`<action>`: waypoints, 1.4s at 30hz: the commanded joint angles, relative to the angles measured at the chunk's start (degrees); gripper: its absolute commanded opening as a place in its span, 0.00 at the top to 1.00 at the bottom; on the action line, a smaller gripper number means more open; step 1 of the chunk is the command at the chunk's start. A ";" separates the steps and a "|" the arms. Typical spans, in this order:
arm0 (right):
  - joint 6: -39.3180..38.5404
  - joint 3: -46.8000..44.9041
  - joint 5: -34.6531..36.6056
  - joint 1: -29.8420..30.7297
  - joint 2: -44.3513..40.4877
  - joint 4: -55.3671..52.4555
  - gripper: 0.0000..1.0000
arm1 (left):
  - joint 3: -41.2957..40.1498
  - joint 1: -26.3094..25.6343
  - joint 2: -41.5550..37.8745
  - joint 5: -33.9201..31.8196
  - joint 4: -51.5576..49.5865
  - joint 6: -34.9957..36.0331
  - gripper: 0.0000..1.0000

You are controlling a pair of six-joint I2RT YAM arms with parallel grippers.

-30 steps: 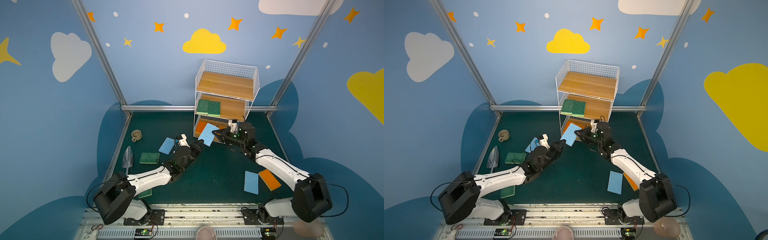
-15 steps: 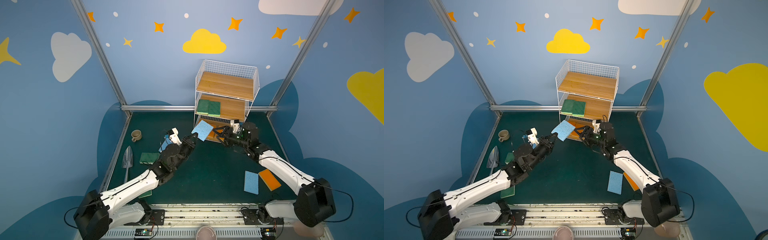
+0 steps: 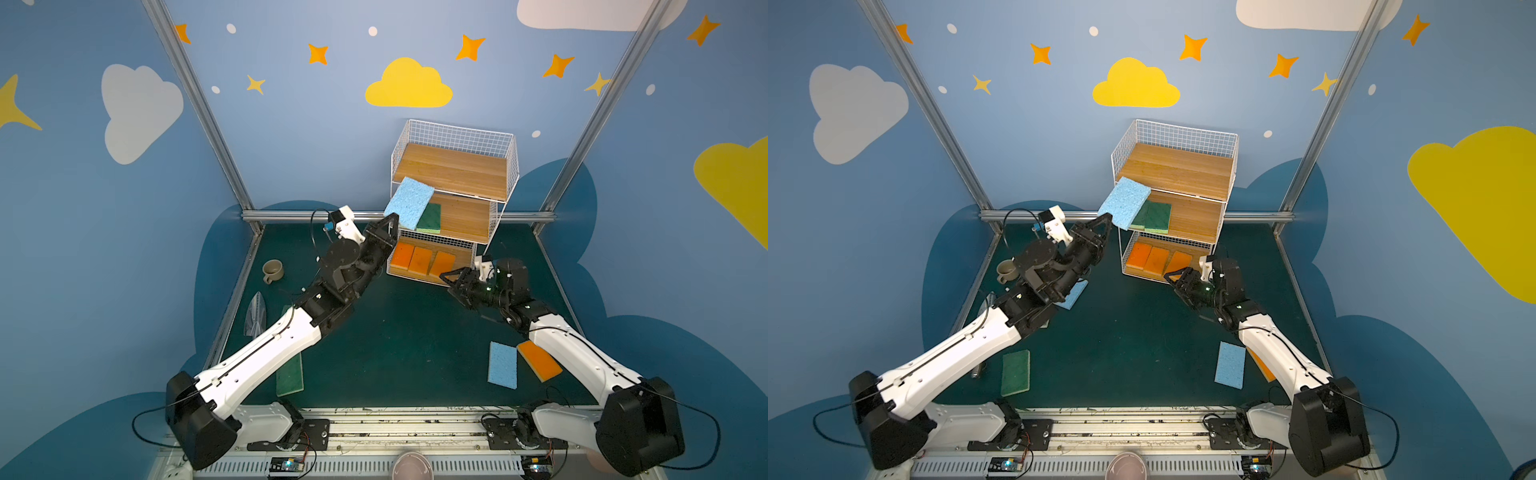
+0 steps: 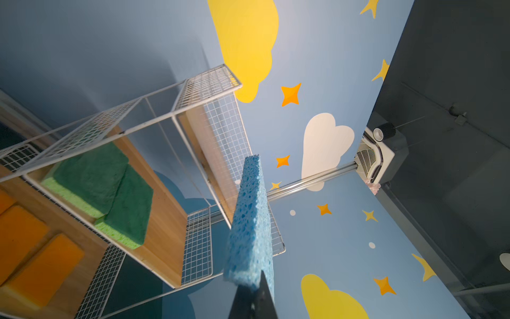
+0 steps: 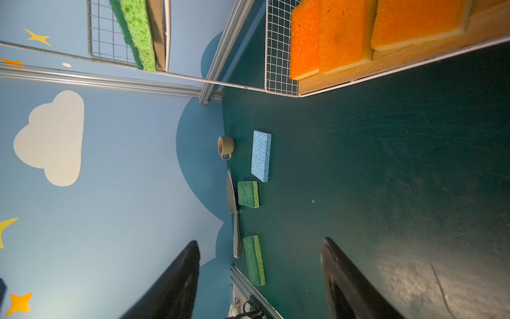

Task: Arrange cleaning sponges on a shelf
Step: Place the cleaning sponge on the shelf.

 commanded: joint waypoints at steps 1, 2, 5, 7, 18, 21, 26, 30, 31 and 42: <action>-1.95 0.48 -1.79 -1.01 -0.16 -0.97 0.31 | 7.53 0.54 5.44 -0.47 -3.64 1.67 0.97; -1.97 0.65 -2.32 -1.39 0.15 -0.95 0.32 | 10.23 0.64 7.47 -0.44 -4.54 1.38 0.97; -2.15 0.87 -3.33 -2.33 0.78 -0.60 0.31 | 16.89 0.80 12.64 -1.58 -6.02 0.59 0.97; -2.15 0.92 -3.97 -2.94 1.07 -0.52 0.32 | 20.88 1.04 15.92 -2.58 -6.91 0.39 0.97; -1.89 0.35 -7.94 -6.23 2.78 0.79 0.32 | 39.70 2.96 29.32 -6.70 -15.47 -1.15 0.97; -1.97 0.25 -8.75 -6.93 3.11 0.97 0.32 | 40.48 3.73 30.24 -7.00 -15.95 -1.77 0.97; -1.97 0.04 -9.91 -7.73 4.10 1.56 0.32 | 40.76 4.69 30.76 -8.35 -16.84 -1.97 0.97; -1.45 -0.04 -10.56 -7.92 5.05 2.34 0.32 | 42.82 6.21 32.32 -6.42 -19.48 -3.70 0.97; -1.31 -0.02 -10.64 -7.99 5.23 2.55 0.32 | 43.24 6.44 32.69 -5.93 -19.89 -4.23 0.97; -0.97 0.51 -10.67 -8.19 6.03 2.65 0.32 | 43.53 7.63 33.49 -5.32 -21.24 -6.07 0.84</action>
